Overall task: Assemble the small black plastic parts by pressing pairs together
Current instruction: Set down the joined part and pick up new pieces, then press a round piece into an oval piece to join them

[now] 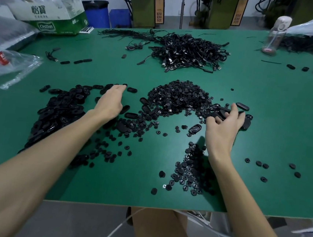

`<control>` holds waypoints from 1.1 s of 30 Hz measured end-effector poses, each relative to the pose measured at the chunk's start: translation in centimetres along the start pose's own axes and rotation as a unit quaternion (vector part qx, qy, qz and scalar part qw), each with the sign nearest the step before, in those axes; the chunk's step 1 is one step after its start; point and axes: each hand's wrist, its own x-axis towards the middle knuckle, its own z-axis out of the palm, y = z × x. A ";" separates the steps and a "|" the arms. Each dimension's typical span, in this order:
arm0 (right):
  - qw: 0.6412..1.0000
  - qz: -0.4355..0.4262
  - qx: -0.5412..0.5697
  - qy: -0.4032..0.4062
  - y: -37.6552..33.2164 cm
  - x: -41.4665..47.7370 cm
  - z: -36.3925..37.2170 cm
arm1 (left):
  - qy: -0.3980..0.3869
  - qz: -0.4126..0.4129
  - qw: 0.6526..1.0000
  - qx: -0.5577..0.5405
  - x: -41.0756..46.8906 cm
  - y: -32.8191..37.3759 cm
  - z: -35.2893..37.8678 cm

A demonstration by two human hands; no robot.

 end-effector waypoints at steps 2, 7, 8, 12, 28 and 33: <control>1.000 -0.014 -0.008 0.000 -0.1 -0.1 0.0 | -0.034 0.033 0.998 0.029 0.9 0.6 0.2; 0.999 -0.042 -0.012 0.032 -0.3 -0.2 -0.3 | -0.096 0.054 0.990 0.087 3.1 1.5 0.3; 0.998 -0.044 -0.016 0.032 -0.3 -0.2 -0.2 | -0.079 0.058 0.990 0.098 3.3 1.5 0.4; 0.996 -0.074 -0.030 0.028 -0.4 -0.4 0.0 | 0.014 0.098 0.985 0.144 3.0 1.4 0.8; 0.864 -0.302 -0.262 -0.305 0.8 -1.5 2.1 | -0.006 0.042 0.861 -0.507 -7.3 9.7 1.3; 0.867 -0.287 -0.263 -0.310 0.9 -1.4 2.2 | 0.001 -0.035 0.782 -0.622 -8.5 10.7 3.6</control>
